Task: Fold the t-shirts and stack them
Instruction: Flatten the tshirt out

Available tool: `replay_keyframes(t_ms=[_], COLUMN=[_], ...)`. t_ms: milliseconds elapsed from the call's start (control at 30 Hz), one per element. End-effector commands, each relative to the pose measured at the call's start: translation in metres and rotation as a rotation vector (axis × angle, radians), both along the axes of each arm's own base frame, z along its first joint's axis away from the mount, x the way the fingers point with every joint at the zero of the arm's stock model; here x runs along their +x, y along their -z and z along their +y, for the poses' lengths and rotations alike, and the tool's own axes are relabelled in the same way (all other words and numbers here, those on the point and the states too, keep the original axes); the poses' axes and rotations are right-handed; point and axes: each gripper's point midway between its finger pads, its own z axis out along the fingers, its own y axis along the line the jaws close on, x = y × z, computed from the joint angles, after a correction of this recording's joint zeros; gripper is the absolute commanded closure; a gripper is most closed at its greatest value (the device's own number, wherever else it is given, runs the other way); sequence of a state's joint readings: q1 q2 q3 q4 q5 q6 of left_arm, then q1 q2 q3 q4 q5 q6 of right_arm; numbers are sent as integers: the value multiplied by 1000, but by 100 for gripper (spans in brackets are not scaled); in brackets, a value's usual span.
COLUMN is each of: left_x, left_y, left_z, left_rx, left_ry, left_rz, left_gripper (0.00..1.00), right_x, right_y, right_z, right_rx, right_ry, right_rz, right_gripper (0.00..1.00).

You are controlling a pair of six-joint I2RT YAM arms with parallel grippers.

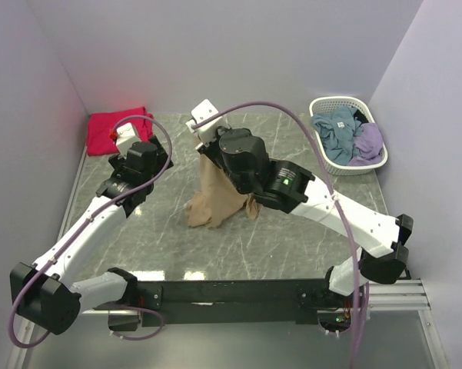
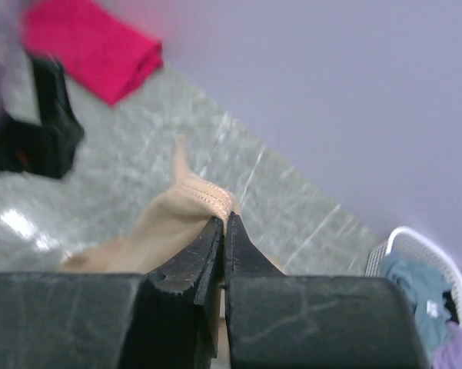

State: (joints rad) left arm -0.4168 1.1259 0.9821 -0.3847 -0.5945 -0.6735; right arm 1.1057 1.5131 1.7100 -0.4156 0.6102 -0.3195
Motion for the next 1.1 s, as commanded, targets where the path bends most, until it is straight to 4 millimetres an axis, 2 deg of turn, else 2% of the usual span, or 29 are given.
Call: replay_keyframes(t_ms=[0,67,100,133,200,300,367,400,433,467,500,600,667,733,767,833,867,933,967,1033,1067], left_x=[5,3,3,3,2,1,2,3,4,7,8,13,18,21,24,29,30,34,33,34,33], left_y=[-26,-31,-32,-36,-40,-43,-41,-40,-40,-37,-34,-24,-17,-14,-11,-12,-6,-8,-1,0,8], left_z=[5,11,15,17,19,18,19,17,15,13,8,0,-7,-15,-20,-30,-39,-53,-65,-81,-92], left_rx=[-40,-52,-54,-60,-69,-72,-69,-70,-70,-69,-75,-70,-75,-84,-88,-93,-108,-113,-129,-133,-146], left_ry=[-33,-60,-71,-73,-67,-59,-61,-54,-43,-34,-13,27,51,91,114,169,216,296,366,457,514], left_rz=[-58,-67,-72,-82,-99,-109,-102,-99,-100,-90,-80,-50,-29,-17,-12,-30,-18,-39,-23,-34,-10], left_gripper=[1,1,0,1,0,1,1,0,1,1,1,1,0,1,1,1,1,1,0,0,1], right_x=[-19,-29,-34,-37,-34,-17,0,21,32,45,64,86,93,97,101,106,109,112,116,122,127], right_y=[-77,-98,-117,-127,-151,-156,-148,-136,-128,-112,-107,-84,-65,-56,-43,-31,-20,-14,-9,-2,1], right_z=[-1,0,-2,-4,-18,-46,-66,-92,-107,-115,-148,-188,-201,-216,-217,-231,-232,-238,-248,-255,-256], right_rx=[18,35,56,72,101,99,130,111,114,120,113,131,132,140,136,124,116,119,126,137,145], right_ry=[27,53,54,59,114,239,322,404,450,472,561,651,681,696,702,737,738,752,773,794,790], right_rz=[-153,-193,-225,-239,-304,-319,-296,-282,-267,-235,-224,-169,-136,-123,-106,-93,-73,-69,-64,-41,-26], right_gripper=[100,100,100,100,99,98,98,98,98,99,99,99,100,99,99,100,99,100,100,100,100])
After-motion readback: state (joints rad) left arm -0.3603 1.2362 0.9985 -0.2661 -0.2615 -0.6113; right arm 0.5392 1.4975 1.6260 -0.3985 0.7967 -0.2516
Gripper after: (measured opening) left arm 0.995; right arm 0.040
